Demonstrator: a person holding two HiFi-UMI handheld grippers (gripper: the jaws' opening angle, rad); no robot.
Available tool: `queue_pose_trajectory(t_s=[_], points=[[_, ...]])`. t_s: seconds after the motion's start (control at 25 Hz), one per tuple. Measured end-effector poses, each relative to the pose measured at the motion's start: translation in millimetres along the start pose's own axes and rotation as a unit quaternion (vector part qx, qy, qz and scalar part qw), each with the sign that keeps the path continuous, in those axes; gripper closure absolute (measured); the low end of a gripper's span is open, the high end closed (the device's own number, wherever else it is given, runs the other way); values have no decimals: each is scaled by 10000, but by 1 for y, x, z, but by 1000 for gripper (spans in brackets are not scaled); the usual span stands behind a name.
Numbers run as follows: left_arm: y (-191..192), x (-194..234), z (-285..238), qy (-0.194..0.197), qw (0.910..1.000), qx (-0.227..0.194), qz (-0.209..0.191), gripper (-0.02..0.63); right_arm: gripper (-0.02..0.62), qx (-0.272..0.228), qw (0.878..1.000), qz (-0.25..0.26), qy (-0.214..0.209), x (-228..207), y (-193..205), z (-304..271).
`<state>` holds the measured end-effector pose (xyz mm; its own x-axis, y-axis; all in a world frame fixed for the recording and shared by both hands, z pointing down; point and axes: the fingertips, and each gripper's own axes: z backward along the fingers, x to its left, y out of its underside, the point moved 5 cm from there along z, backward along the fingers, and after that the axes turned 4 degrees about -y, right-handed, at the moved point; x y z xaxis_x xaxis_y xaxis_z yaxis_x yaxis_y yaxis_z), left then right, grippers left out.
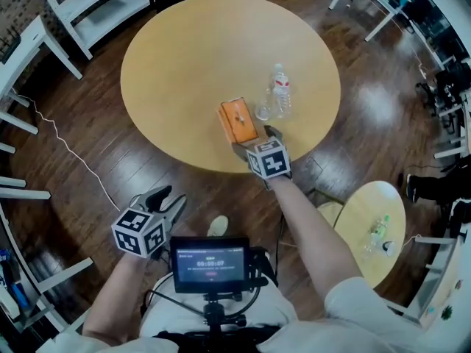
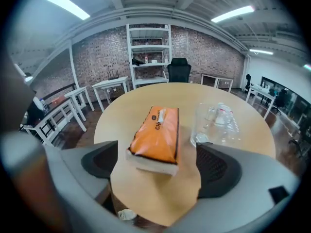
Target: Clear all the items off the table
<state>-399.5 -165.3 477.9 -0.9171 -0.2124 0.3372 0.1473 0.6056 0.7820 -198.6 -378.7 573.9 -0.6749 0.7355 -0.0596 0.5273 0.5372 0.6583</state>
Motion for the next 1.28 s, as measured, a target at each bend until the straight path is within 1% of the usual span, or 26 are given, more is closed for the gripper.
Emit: queue_pose_trajectory(t_s=[0.12,0.2,0.28,0.36,0.48,0.6,0.68,0.8,0.88,1.0,1.08,1.2,1.28], points=[[-10,-19,-21,334,9991,-42,-256,410,83,-372,9988,-259,162,-5,17,50],[-10,-37,-37,637,9970,-8,-450,410,83,-525,9972,-447,293,-6,37,88],[-6,-61,-52,1025,9928,68,-610,411,83,-582,9945,-679,548,-5,67,130],[0,-87,-66,1425,9869,160,-741,410,83,-615,9893,-1000,861,-3,98,173],[14,-127,-80,1848,9784,307,-869,411,83,-753,9767,-1505,1333,1,145,233],[26,-175,-78,2198,9698,369,-995,411,83,-967,9597,-1949,1781,9,195,296],[34,-208,-72,2384,9633,361,-1179,411,83,-1062,9484,-2177,2048,17,231,337],[50,-255,-59,2553,9554,311,-1453,411,83,-1183,9329,-2448,2363,33,289,394],[67,-287,-46,2588,9535,277,-1520,411,83,-1250,9256,-2534,2519,46,329,431],[102,-337,-18,2592,9534,217,-1531,411,84,-1304,9200,-2545,2680,69,387,484],[126,-369,2,2607,9521,207,-1587,411,84,-1388,9141,-2632,2753,87,424,516],[161,-413,34,2616,9490,238,-1742,411,84,-1531,9056,-2796,2798,115,476,558],[182,-436,58,2619,9474,268,-1818,411,84,-1574,9024,-2874,2799,133,505,582]])
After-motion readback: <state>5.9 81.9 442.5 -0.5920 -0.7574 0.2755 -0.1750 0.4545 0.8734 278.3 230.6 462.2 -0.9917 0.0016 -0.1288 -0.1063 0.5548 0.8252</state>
